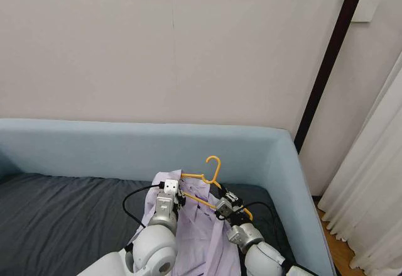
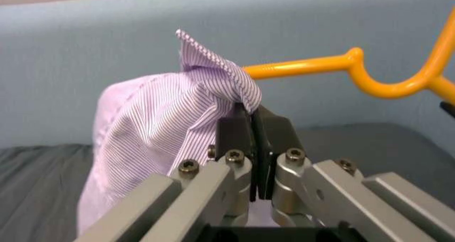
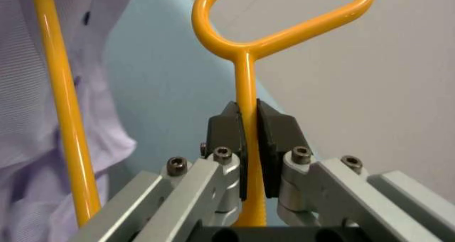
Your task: Pick up the clothes from the sofa and hang them on the clothes hanger.
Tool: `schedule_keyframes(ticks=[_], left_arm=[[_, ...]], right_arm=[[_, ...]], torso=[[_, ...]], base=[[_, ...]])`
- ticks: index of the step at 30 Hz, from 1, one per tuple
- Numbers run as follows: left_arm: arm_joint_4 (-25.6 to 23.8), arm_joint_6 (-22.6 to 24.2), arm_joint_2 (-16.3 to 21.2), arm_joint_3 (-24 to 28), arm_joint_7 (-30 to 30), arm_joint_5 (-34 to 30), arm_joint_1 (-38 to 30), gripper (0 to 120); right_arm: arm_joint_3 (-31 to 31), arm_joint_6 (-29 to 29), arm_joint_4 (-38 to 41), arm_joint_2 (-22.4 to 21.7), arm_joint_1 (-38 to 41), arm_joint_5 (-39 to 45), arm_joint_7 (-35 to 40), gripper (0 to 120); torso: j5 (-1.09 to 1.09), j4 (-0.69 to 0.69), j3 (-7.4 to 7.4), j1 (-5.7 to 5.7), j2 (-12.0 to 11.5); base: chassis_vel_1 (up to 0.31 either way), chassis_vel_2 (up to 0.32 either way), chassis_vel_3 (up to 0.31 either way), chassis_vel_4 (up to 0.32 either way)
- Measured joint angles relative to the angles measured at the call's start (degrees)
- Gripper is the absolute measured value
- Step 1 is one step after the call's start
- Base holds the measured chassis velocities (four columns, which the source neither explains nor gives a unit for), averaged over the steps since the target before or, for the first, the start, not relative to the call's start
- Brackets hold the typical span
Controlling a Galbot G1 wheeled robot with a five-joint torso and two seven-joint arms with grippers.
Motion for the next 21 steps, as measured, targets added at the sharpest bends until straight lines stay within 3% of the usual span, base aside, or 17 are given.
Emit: schedule_keyframes(ticks=[8, 14, 21], left_arm=[[0.51, -0.05, 0.26, 1.85, -0.45, -2.78, -5.22, 0], [-1.59, -0.65, 1.67, 3.14, 0.92, -3.38, -5.65, 0], [-4.59, -5.10, 3.58, 3.91, 8.05, 2.26, -1.82, 0]], right_arm=[[-0.04, 3.10, 1.01, -0.22, 1.20, -7.10, -1.83, 4], [-0.65, 2.64, -1.79, 1.07, 2.32, -6.10, -2.08, 4], [-1.95, 0.02, -5.06, 2.61, 3.71, -1.31, -2.01, 4]], torso=[[-0.01, -0.01, 0.00, 0.00, 0.00], [-0.01, 0.02, 0.00, 0.00, 0.00], [-0.01, 0.00, 0.00, 0.00, 0.00]], base=[[0.000, 0.000, 0.000, 0.000], [0.000, 0.000, 0.000, 0.000], [0.000, 0.000, 0.000, 0.000]])
